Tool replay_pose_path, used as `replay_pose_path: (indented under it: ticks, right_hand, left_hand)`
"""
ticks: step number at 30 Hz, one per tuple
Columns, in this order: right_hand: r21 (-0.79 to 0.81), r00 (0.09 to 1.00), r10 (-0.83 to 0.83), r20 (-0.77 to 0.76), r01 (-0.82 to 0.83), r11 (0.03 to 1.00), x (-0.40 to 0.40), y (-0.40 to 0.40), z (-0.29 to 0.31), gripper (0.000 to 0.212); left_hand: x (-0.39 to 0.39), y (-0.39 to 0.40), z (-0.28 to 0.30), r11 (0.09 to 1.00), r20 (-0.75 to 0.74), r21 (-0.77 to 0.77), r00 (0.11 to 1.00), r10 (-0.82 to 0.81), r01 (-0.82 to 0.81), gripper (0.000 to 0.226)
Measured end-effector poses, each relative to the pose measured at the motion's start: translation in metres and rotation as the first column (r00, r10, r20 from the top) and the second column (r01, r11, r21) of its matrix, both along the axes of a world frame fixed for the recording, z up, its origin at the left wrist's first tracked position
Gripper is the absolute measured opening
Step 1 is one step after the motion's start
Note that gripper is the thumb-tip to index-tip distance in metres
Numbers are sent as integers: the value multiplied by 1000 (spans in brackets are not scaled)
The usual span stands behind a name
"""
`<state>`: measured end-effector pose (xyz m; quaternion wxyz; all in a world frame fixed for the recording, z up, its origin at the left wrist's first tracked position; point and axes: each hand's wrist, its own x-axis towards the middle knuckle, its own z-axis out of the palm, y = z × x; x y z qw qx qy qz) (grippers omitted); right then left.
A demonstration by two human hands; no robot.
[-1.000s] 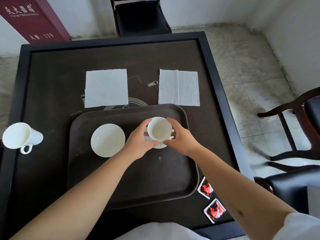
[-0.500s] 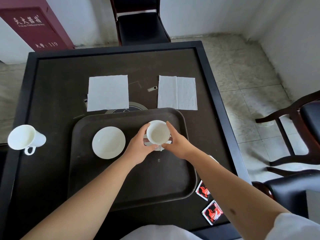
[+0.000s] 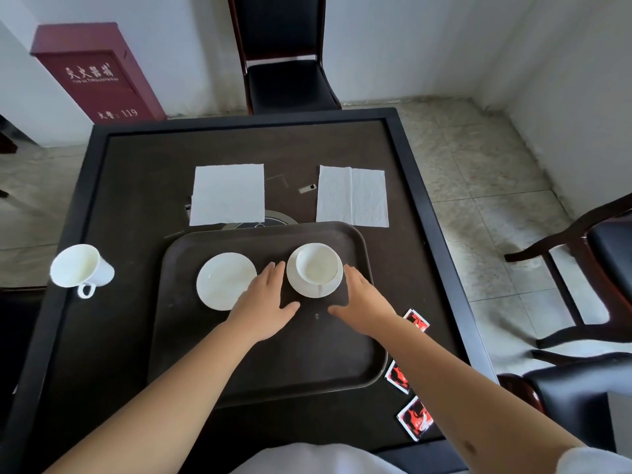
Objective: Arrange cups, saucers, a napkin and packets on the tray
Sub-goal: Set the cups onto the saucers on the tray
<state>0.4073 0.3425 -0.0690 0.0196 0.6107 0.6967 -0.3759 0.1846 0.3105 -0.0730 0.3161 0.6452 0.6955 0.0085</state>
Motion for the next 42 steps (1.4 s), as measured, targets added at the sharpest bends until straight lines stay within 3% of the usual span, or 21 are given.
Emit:
replay_pose_path:
  ticks: [4, 12, 32, 42]
  right_hand:
    - [5, 973, 159, 170, -162, 987, 2, -25, 11, 96]
    - [70, 912, 314, 263, -343, 937, -13, -83, 27, 99]
    - [122, 838, 476, 266, -519, 846, -48, -130, 45, 94]
    - [116, 744, 625, 234, -660, 742, -84, -129, 42, 94]
  left_hand:
    - [-7, -29, 15, 996, -163, 34, 984, -75, 81, 85]
    - [-12, -100, 39, 991, -265, 77, 960, -86, 111, 86]
    - [-29, -185, 75, 992, -311, 112, 946, 91, -59, 86]
    - [-43, -224, 75, 968, -295, 85, 921, 252, -238, 83]
